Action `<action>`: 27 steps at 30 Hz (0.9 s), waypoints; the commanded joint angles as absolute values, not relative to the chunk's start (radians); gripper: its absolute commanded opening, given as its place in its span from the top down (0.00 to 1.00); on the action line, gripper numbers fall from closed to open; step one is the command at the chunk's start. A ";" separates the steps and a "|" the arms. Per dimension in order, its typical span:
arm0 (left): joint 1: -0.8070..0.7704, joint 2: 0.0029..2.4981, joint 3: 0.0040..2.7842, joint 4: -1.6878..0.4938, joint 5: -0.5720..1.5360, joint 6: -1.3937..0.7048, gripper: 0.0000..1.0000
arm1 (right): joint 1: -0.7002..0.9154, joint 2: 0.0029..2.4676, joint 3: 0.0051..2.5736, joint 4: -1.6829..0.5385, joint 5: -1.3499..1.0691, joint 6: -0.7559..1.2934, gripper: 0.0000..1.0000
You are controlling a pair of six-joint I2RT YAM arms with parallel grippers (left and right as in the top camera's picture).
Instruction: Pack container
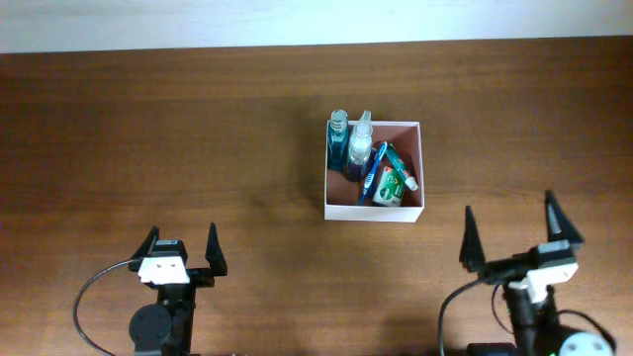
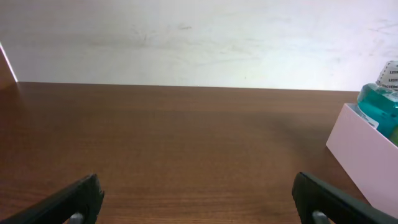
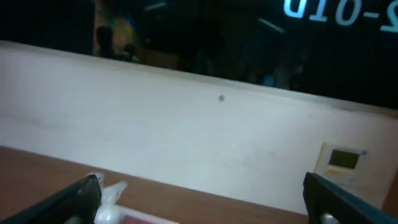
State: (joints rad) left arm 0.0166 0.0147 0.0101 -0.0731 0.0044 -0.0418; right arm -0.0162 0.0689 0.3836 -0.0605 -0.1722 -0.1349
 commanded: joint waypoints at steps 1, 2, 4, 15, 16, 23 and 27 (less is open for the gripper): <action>0.023 0.005 0.009 -0.081 0.022 -0.022 0.00 | 0.012 0.004 0.303 -0.037 -0.140 -0.138 0.01; 0.023 0.005 0.009 -0.081 0.022 -0.022 0.01 | 0.015 0.009 0.285 -0.016 -0.130 -0.138 0.01; 0.023 0.005 0.009 -0.081 0.022 -0.022 0.01 | 0.022 0.006 0.253 0.007 -0.128 -0.134 0.01; 0.023 0.005 0.009 -0.081 0.022 -0.022 0.01 | 0.050 0.004 0.092 0.095 -0.081 -0.134 0.01; 0.023 0.005 0.009 -0.081 0.022 -0.022 0.01 | 0.050 0.003 0.080 0.095 -0.076 -0.134 0.01; 0.023 0.005 0.009 -0.081 0.022 -0.022 0.01 | 0.051 0.003 0.006 0.074 -0.067 -0.134 0.01; 0.023 0.005 0.009 -0.081 0.022 -0.022 0.01 | 0.050 0.003 0.006 0.012 -0.065 -0.135 0.01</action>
State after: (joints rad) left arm 0.0166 0.0147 0.0101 -0.0731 0.0044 -0.0418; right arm 0.0395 0.0154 0.0120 0.0242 -0.0814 -0.1345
